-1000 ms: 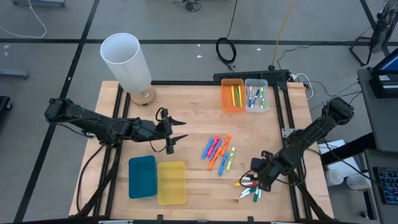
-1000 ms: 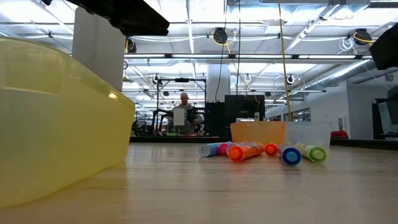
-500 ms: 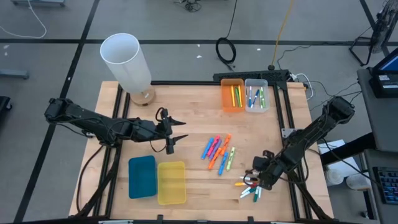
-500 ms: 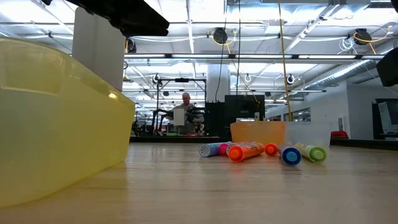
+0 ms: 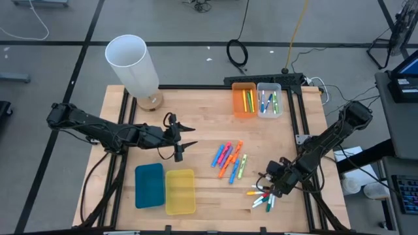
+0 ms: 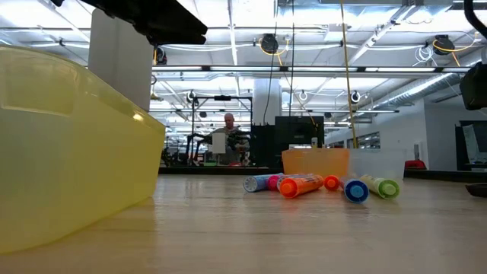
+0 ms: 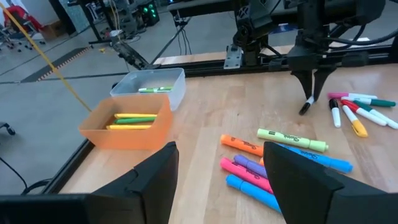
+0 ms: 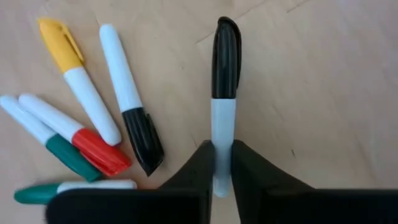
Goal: Pick & Place Markers
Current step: Put the top white and black highlighter pen into the blue bin
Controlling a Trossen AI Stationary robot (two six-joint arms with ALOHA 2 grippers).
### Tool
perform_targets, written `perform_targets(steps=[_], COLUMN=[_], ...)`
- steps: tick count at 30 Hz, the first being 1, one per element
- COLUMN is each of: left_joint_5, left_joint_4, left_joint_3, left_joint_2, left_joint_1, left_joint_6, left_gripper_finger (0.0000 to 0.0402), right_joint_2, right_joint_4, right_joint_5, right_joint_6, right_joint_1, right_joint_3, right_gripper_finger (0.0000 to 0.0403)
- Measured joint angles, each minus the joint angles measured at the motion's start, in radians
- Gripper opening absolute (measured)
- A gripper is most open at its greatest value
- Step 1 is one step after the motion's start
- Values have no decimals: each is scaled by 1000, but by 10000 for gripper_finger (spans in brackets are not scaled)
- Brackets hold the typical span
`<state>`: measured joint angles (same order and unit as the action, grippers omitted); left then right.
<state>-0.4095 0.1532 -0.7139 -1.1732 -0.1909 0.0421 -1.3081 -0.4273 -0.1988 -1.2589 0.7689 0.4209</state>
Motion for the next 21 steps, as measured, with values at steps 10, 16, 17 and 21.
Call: perform_targets(steps=[10,16,17,21], left_joint_5=[0,36,58,166], left_joint_4=[7,76,97,255], left_joint_3=[0,0,1,1], left_joint_2=[0,-18,-28,-99], left_joint_1=[0,4,6,6], left_joint_6=[-3,-20,-19,33], left_gripper_finger=[239,239,239,239], right_joint_2=[97,233,248,274], right_joint_4=[13,69,92,296], right_joint_5=[-23,-325,-377,-618], right_joint_6=[65,232,280,550], right_joint_1=[-10,-12,-14,-33], right_joint_3=[57,106,106,86], right_gripper_finger=[17,16,16,16])
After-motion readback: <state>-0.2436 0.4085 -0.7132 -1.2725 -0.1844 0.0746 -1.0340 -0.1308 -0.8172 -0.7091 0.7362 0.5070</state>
